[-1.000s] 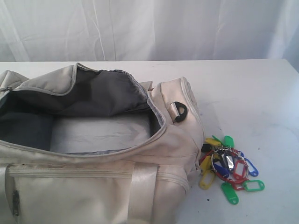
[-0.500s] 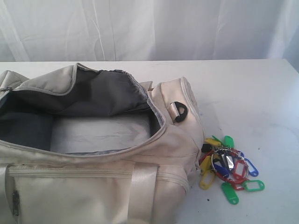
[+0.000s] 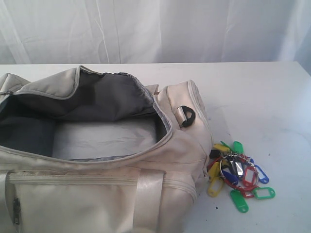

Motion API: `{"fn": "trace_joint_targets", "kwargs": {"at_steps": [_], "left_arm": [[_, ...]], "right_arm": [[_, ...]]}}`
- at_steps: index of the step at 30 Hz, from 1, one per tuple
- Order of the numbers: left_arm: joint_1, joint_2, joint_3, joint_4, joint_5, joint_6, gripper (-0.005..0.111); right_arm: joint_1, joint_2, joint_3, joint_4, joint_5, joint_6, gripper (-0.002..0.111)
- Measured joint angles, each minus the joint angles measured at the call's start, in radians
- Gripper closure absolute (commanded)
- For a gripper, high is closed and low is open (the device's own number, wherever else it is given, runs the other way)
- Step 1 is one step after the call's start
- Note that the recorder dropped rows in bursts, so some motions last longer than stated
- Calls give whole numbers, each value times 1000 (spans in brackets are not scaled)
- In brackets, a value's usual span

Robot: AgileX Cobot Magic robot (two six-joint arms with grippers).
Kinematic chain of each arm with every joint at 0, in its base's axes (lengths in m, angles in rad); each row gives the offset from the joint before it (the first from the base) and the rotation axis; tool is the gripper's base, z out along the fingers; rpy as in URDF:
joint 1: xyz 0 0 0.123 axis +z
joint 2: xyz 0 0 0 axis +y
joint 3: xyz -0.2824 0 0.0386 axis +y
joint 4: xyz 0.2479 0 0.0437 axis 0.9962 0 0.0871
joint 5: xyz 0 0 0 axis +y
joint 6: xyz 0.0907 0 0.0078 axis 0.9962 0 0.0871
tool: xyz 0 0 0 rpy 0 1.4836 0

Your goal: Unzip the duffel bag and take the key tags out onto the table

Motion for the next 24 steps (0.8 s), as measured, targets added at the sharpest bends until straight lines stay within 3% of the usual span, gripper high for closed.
{"fn": "trace_joint_targets", "kwargs": {"at_steps": [24], "left_arm": [[-13,0,0,0,0,0,107]], "right_arm": [[4,0,0,-193,0,0,108]]}}
